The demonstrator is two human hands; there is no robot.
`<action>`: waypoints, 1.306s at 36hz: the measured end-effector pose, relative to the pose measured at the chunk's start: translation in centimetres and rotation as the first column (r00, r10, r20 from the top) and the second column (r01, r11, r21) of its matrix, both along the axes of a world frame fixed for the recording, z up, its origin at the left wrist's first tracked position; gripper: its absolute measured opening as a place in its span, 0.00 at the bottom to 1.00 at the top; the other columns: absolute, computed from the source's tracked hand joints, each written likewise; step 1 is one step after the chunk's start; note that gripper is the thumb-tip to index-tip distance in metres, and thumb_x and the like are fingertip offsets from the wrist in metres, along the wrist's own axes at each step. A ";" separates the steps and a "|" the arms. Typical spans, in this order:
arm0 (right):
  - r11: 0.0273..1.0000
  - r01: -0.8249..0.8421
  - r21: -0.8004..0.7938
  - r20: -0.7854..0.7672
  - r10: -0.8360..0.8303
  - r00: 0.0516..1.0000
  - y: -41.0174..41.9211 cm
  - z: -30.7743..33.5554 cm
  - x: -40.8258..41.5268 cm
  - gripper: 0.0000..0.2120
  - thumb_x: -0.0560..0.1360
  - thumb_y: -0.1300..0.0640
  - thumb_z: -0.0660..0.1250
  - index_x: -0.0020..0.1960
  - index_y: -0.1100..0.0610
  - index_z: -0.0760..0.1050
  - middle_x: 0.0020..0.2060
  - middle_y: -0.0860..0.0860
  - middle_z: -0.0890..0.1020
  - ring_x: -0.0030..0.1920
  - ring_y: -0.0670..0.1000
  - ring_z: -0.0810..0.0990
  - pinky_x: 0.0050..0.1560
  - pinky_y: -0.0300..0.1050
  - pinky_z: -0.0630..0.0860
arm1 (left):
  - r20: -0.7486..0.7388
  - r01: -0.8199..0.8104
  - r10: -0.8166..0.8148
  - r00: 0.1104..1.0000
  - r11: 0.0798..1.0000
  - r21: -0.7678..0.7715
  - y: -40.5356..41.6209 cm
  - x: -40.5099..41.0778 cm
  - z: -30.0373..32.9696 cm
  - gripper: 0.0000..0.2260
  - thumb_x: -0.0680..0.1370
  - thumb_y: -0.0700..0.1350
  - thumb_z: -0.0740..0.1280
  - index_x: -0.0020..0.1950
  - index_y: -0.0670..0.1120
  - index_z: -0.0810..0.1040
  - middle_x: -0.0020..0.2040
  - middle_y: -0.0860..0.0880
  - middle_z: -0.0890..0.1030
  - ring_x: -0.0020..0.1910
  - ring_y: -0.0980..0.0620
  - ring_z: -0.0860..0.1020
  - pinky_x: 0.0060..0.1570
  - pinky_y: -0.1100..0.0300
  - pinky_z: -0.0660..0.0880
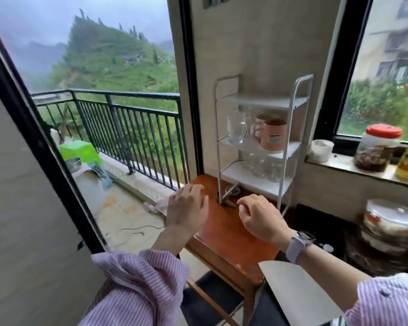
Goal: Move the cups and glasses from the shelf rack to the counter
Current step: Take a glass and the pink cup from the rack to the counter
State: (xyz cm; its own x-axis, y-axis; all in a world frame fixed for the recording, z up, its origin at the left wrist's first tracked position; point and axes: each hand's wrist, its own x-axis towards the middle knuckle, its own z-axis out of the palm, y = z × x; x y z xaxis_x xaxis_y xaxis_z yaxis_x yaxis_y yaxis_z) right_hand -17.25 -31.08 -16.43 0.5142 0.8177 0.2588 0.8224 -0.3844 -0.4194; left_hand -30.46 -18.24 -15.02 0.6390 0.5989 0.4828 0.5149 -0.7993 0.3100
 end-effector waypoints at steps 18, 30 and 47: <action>0.809 0.465 0.360 -0.431 -0.298 0.852 14.9 4.4 17.6 0.11 0.77 0.63 0.59 0.56 0.56 0.76 0.50 0.55 0.80 0.50 0.53 0.78 0.51 0.44 0.73 | 0.354 0.481 -0.357 0.864 0.791 -0.377 16.8 23.9 2.8 0.14 0.76 0.43 0.63 0.61 0.43 0.74 0.58 0.45 0.80 0.56 0.48 0.77 0.46 0.75 0.62; 0.570 0.665 0.483 -0.745 -0.130 0.654 20.6 3.9 22.6 0.15 0.73 0.70 0.59 0.34 0.54 0.75 0.30 0.47 0.75 0.34 0.44 0.70 0.37 0.36 0.67 | 0.531 0.666 -0.406 0.744 0.519 -0.536 17.3 31.6 1.9 0.08 0.77 0.42 0.62 0.53 0.41 0.76 0.51 0.43 0.82 0.53 0.47 0.79 0.51 0.55 0.73; 0.432 0.808 0.401 -0.833 -0.195 0.518 18.4 3.7 20.6 0.06 0.70 0.68 0.60 0.37 0.65 0.75 0.39 0.56 0.75 0.45 0.55 0.71 0.48 0.52 0.72 | 0.629 0.706 -0.322 0.708 0.328 -0.627 20.3 30.1 1.4 0.13 0.79 0.53 0.56 0.41 0.47 0.72 0.33 0.50 0.72 0.34 0.53 0.71 0.38 0.56 0.70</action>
